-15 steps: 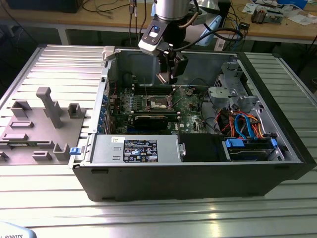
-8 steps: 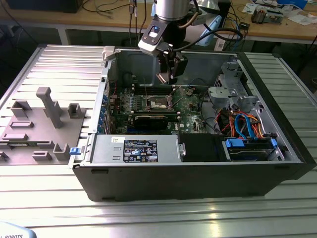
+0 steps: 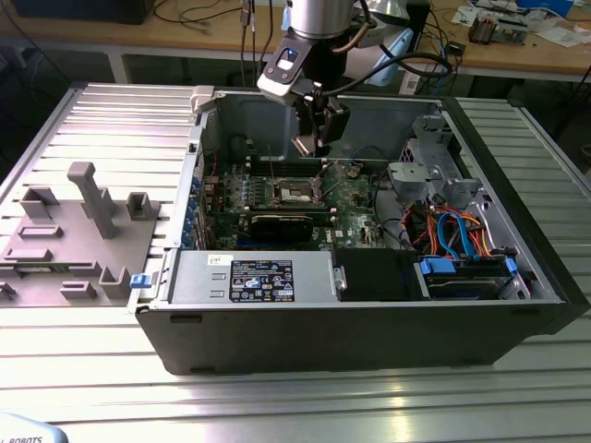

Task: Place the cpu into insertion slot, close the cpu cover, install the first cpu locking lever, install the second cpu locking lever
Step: 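Place the cpu into insertion slot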

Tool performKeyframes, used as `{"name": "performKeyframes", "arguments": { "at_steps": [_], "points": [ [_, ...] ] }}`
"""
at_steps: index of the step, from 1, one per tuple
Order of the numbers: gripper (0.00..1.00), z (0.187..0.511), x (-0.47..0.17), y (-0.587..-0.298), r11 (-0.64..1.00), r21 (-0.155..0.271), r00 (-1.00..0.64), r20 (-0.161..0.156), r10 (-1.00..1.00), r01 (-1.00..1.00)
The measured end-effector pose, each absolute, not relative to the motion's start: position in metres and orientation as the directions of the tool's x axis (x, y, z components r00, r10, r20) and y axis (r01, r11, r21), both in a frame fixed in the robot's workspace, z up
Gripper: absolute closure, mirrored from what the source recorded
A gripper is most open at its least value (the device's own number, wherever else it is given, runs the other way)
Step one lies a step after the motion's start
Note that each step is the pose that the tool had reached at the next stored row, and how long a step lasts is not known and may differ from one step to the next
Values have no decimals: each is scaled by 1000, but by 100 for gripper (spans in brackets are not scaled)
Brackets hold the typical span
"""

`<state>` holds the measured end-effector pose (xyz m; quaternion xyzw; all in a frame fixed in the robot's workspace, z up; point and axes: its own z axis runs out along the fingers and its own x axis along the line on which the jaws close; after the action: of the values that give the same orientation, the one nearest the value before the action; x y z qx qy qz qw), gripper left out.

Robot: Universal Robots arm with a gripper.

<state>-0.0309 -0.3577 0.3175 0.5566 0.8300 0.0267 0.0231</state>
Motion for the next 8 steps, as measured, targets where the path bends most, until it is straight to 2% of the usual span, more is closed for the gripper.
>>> {"name": "performKeyframes", "arguments": {
  "at_steps": [8],
  "points": [
    [46,317,-31,-358,371,70,-371,-9,928,926]
  ]
}}
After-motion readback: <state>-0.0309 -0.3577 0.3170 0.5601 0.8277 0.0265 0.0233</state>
